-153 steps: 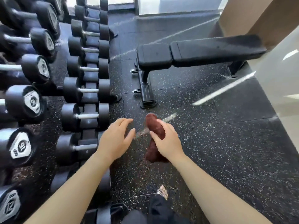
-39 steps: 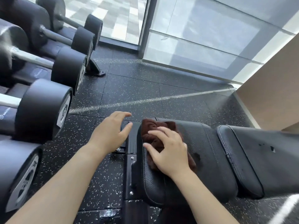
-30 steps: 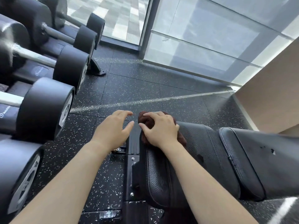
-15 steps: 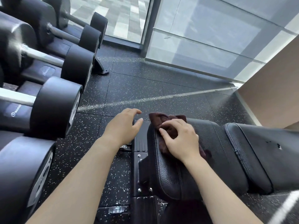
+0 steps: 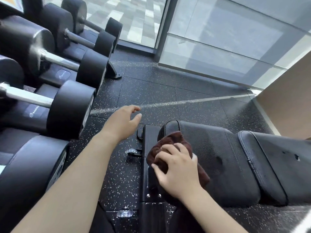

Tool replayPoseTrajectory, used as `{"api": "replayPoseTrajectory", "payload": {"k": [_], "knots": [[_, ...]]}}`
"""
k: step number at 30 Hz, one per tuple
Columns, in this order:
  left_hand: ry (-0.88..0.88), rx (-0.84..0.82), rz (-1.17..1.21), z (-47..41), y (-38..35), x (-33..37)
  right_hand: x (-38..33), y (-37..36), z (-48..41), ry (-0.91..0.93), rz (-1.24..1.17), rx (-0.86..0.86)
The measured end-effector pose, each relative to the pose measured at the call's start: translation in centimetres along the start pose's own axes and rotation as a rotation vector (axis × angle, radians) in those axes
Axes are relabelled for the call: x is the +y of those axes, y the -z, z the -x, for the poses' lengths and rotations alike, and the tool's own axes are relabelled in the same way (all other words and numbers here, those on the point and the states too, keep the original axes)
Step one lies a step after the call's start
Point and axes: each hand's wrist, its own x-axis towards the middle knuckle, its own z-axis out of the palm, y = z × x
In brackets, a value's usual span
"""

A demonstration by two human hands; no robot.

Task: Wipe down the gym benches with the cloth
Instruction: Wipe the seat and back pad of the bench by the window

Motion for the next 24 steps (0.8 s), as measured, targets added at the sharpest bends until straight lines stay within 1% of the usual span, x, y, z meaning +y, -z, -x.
{"api": "replayPoseTrajectory", "payload": {"k": [4,7,9,11,15,18,21,23,24], "knots": [[-0.001,-0.019,-0.019,0.5,-0.4,0.2,1.4,0.3,3.7,-0.060,-0.150,0.116],[-0.041,-0.050,-0.020,0.9,-1.0,1.2,2.6,0.4,0.6,-0.163,-0.260,0.127],[-0.079,-0.067,-0.038,1.3,-1.8,2.3,3.8,0.5,-2.4,-0.248,-0.309,0.097],[-0.121,-0.066,-0.063,1.6,-2.7,3.2,4.6,0.7,-3.0,-0.273,-0.338,0.099],[-0.235,-0.059,-0.102,2.1,-5.2,4.6,4.2,1.4,3.8,-0.245,-0.329,0.183],[-0.317,-0.074,-0.095,2.8,-7.4,6.1,6.3,1.6,8.6,-0.284,-0.293,0.251],[-0.384,-0.080,-0.109,3.7,-9.9,7.0,10.4,1.8,9.0,-0.440,-0.258,0.333],[-0.413,-0.069,-0.163,4.4,-11.6,7.3,12.6,2.2,6.4,-0.559,-0.280,0.314],[-0.415,-0.064,-0.207,4.7,-12.3,7.4,13.4,2.3,4.7,-0.597,-0.285,0.276]]}}
